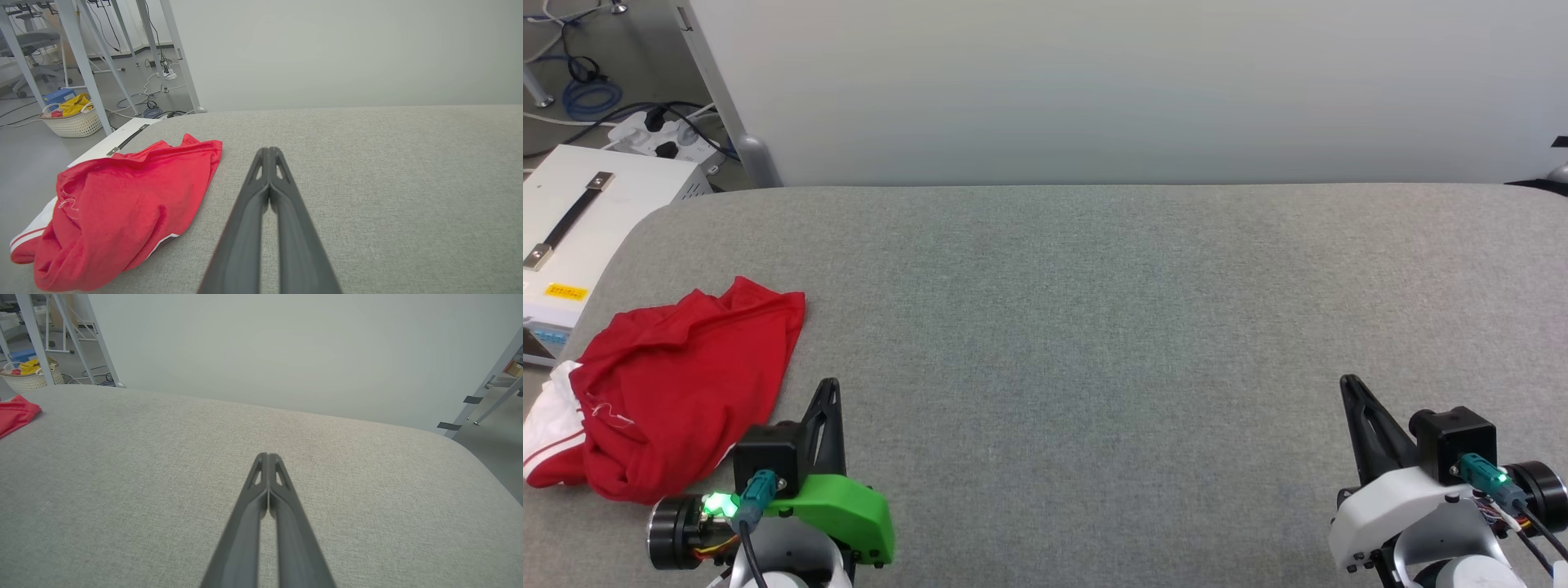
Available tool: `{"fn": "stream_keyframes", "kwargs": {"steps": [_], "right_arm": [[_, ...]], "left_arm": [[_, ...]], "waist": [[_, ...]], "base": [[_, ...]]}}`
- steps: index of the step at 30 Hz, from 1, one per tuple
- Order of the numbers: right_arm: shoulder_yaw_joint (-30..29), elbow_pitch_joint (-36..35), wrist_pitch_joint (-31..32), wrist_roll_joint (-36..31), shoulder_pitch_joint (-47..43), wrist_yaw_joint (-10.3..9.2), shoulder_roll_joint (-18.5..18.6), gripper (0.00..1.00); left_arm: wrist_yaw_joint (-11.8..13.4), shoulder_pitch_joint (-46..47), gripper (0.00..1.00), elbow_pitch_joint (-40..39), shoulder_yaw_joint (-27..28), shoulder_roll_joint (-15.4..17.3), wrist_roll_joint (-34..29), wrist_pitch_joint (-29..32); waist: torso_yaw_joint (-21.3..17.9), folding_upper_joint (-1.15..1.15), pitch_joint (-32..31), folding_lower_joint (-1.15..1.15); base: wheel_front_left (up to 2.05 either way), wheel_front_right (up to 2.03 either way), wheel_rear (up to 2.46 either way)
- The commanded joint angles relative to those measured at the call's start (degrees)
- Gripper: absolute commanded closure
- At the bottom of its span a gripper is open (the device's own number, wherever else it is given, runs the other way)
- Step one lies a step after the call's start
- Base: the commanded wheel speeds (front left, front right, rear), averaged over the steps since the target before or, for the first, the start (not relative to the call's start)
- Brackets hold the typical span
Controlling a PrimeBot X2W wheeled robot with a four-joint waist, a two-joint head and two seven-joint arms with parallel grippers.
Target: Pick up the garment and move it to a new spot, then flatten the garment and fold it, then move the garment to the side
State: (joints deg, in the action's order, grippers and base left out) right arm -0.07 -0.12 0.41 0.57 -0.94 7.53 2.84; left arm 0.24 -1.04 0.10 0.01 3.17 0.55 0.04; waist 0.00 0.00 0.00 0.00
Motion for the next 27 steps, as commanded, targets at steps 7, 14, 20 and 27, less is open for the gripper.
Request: {"fn": "stream_keyframes", "kwargs": {"steps": [7,14,20,27], "right_arm": [[0.07,0.12,-0.41,-0.57,0.94,-0.04,0.04,1.00],[0.00,0.00,0.01,0.03,-0.02,0.01,-0.01,0.00],[-0.09,0.10,-0.32,0.44,-0.02,0.01,-0.01,0.00],[-0.27,0.23,-1.19,1.55,0.05,0.01,-0.01,0.00]], "left_arm": [[-0.24,1.04,1.00,-0.10,-0.01,-0.29,-0.55,-0.04],[0.00,-0.03,0.00,0.01,0.02,0.01,0.03,0.00],[-0.12,0.11,0.00,0.19,-0.21,0.00,0.45,-0.40],[-0.41,0.45,0.00,0.33,-0.65,-0.01,1.29,-1.24]], "waist": [[0.00,0.00,0.00,0.00],[0.00,0.00,0.00,0.00],[-0.01,0.00,0.01,0.00],[-0.01,0.00,0.03,0.00]], "base": [[0.00,0.00,0.00],[0.00,0.00,0.00],[0.00,0.00,0.00],[0.00,0.00,0.00]]}}
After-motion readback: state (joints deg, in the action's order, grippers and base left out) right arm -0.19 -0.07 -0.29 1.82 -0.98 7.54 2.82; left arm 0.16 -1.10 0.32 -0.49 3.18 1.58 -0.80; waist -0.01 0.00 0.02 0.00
